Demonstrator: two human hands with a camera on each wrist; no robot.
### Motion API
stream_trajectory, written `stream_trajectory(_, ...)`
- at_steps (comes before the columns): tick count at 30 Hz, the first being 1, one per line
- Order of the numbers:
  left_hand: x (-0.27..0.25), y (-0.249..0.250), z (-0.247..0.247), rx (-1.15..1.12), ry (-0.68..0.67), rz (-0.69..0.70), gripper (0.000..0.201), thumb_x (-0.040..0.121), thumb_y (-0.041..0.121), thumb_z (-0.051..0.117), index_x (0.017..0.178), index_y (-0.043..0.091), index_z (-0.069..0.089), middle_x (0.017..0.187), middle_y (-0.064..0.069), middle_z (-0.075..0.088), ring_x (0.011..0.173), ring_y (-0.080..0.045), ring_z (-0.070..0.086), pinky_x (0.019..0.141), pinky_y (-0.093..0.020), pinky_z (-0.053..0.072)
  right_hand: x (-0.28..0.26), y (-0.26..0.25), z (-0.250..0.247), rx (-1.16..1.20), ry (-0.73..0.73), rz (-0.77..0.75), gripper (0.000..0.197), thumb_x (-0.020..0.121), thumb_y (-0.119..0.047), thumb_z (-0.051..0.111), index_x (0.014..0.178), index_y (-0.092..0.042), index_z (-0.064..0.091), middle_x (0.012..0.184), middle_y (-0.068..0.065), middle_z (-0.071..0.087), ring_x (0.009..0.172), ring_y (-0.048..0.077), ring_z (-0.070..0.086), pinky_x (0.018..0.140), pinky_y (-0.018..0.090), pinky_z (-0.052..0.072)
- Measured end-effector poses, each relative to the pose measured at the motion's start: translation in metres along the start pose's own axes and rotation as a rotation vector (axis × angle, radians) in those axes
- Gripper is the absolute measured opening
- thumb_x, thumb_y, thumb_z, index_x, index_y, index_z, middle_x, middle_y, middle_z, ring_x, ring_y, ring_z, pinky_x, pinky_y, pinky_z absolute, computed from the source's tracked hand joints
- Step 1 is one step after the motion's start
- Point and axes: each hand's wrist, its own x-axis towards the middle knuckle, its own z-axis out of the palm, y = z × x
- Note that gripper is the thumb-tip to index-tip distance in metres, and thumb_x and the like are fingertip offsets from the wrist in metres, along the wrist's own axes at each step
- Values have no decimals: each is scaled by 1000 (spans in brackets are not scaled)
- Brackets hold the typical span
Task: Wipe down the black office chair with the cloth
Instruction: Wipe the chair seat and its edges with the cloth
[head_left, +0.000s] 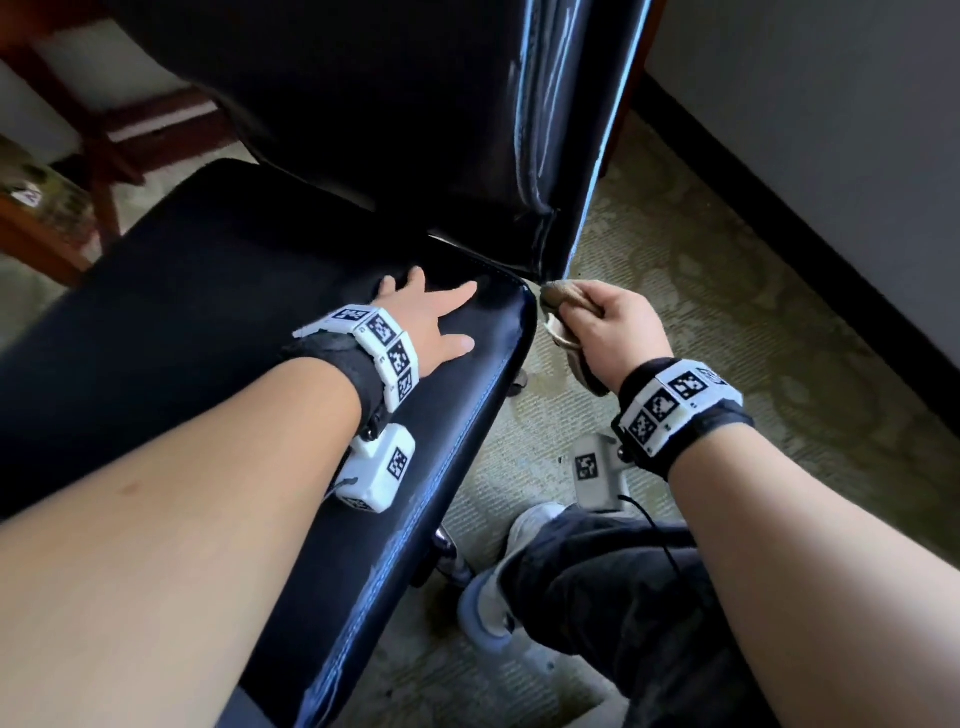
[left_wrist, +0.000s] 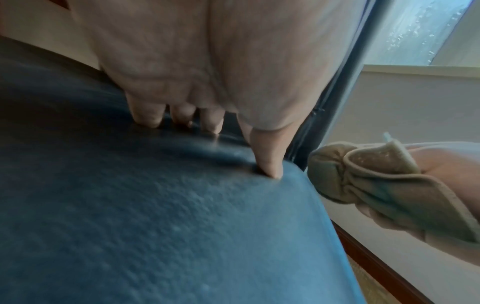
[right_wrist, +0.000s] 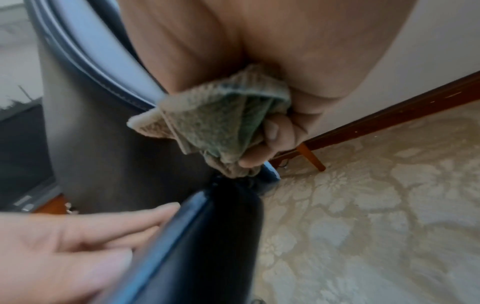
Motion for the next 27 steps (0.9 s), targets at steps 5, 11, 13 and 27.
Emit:
stream_trajectory(5, -2, -11, -4, 85, -63, 9, 77, 103, 56, 54, 163, 52, 5, 177, -4, -5, 162, -36, -4, 120, -55, 35, -2, -6, 23, -271, -26, -162, 25, 99, -30, 61, 120, -34, 72, 99, -6, 60, 101, 25, 63, 84, 28, 42)
stream_trajectory(11, 5, -14, -5, 54, -42, 26, 76, 103, 58, 53, 162, 54, 6, 177, -5, -4, 162, -35, -4, 124, -57, 27, -36, 7, 40, -280, -88, -307, 21, 102, -31, 60, 117, -27, 74, 92, -2, 54, 79, 12, 47, 72, 24, 39)
stream_trajectory(13, 4, -14, -5, 52, -31, 32, 75, 103, 57, 52, 163, 52, 6, 177, -4, -3, 162, -34, -3, 123, -56, 30, -22, 4, 40, -263, -39, -275, 22, 103, -29, 59, 118, -30, 74, 89, -5, 49, 80, 12, 46, 72, 24, 35)
stream_trajectory(27, 12, -14, -1, 4, -27, -5, 79, 102, 55, 58, 163, 52, 8, 177, -3, -5, 162, -34, -6, 121, -53, 34, 47, 4, 47, -263, 37, -111, 23, 102, -37, 56, 116, -30, 73, 96, 0, 54, 97, 27, 61, 79, 25, 37)
